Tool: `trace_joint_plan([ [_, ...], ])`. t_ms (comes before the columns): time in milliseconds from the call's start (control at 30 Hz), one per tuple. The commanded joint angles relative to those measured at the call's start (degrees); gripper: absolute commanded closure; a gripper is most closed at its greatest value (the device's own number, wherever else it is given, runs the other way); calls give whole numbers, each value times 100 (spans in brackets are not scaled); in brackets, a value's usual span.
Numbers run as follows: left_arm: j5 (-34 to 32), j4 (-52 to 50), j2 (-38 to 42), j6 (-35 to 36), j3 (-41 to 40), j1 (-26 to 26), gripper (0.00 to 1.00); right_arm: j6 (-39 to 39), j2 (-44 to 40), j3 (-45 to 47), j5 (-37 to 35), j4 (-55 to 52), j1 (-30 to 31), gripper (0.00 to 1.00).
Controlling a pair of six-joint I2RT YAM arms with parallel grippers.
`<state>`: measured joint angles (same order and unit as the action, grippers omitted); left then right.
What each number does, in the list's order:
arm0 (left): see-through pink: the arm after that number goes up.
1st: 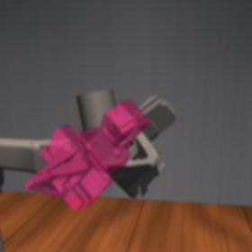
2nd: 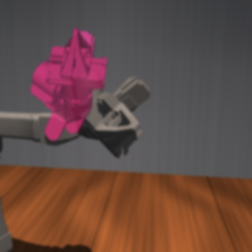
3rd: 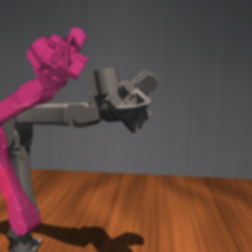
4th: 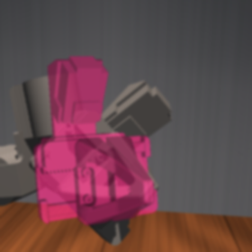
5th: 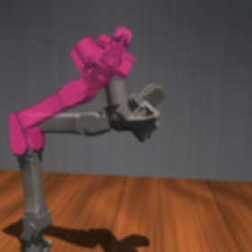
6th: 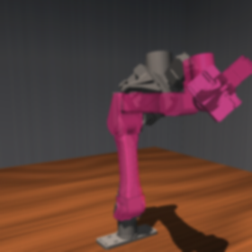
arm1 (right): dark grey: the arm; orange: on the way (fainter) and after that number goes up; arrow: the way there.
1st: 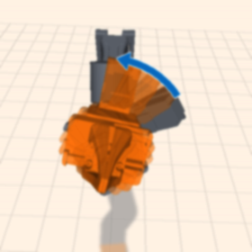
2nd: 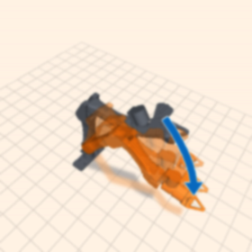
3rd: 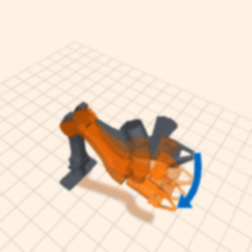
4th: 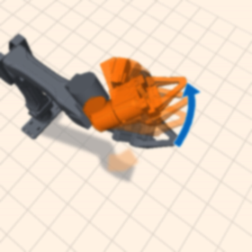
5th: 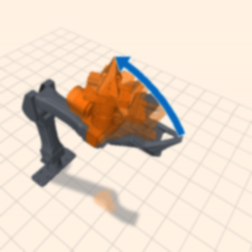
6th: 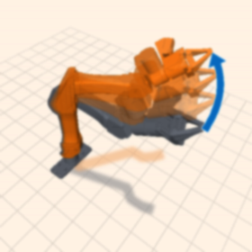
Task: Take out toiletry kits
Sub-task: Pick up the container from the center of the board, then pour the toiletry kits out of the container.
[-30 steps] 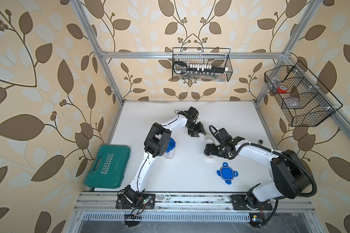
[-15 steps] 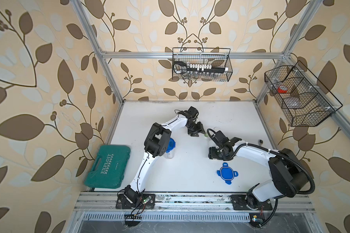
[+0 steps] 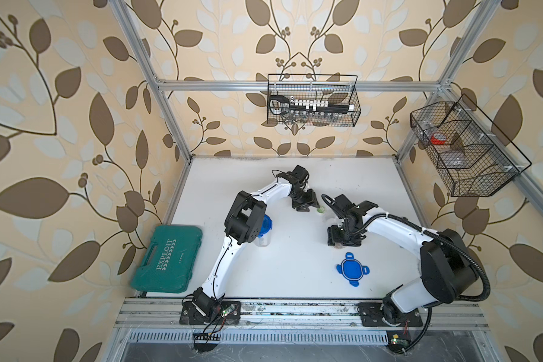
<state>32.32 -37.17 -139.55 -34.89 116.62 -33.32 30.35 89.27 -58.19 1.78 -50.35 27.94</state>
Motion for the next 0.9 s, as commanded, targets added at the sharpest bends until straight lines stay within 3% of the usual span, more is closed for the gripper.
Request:
trace_joint_plan([
  [0,-114,-63,-204,0,314,-139,44,-234,102,-219,189,-527,-43,35],
  [533,60,-78,-583,-58,691,-317,44,-317,-2,-95,617,-839,-260,40],
  [867,100,16,-478,-53,520,-410,44,-308,-193,-310,752,-1449,-281,38],
])
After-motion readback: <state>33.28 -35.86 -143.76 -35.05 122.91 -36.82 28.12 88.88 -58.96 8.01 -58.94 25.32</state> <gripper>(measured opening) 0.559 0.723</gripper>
